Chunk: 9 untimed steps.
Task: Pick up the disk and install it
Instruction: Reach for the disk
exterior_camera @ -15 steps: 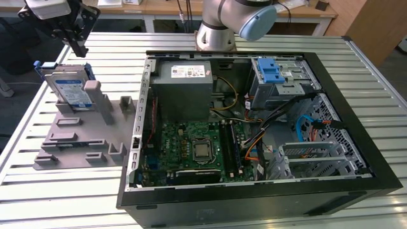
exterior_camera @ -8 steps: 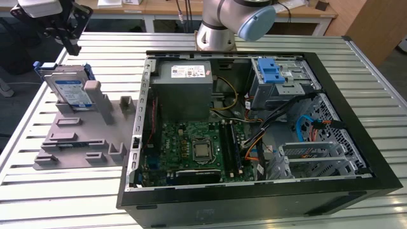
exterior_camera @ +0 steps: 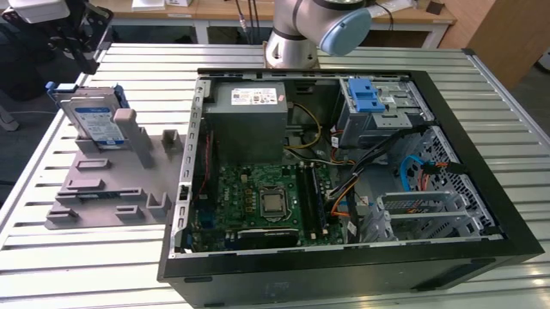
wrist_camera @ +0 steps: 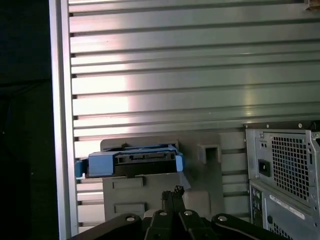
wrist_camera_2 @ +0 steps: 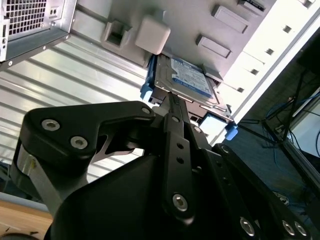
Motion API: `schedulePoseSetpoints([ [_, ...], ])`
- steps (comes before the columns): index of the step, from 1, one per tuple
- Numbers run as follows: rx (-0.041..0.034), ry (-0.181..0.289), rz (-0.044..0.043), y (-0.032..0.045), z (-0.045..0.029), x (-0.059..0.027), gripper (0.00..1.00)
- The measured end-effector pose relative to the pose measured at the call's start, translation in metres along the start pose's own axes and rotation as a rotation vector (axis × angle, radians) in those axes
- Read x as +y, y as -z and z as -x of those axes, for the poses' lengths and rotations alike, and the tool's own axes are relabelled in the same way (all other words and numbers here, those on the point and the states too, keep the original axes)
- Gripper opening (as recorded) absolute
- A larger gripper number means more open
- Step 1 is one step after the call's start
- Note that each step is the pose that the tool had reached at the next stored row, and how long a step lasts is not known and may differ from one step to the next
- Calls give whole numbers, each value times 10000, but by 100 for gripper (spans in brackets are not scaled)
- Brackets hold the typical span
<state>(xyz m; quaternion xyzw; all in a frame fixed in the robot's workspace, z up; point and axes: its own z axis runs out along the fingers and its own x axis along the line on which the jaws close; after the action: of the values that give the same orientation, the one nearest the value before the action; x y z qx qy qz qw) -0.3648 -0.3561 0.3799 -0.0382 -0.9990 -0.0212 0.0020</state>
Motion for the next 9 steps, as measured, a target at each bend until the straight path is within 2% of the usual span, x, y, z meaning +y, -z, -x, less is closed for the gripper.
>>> schedulePoseSetpoints([
  [9,44,-2,-3,-21,-132,17,11],
])
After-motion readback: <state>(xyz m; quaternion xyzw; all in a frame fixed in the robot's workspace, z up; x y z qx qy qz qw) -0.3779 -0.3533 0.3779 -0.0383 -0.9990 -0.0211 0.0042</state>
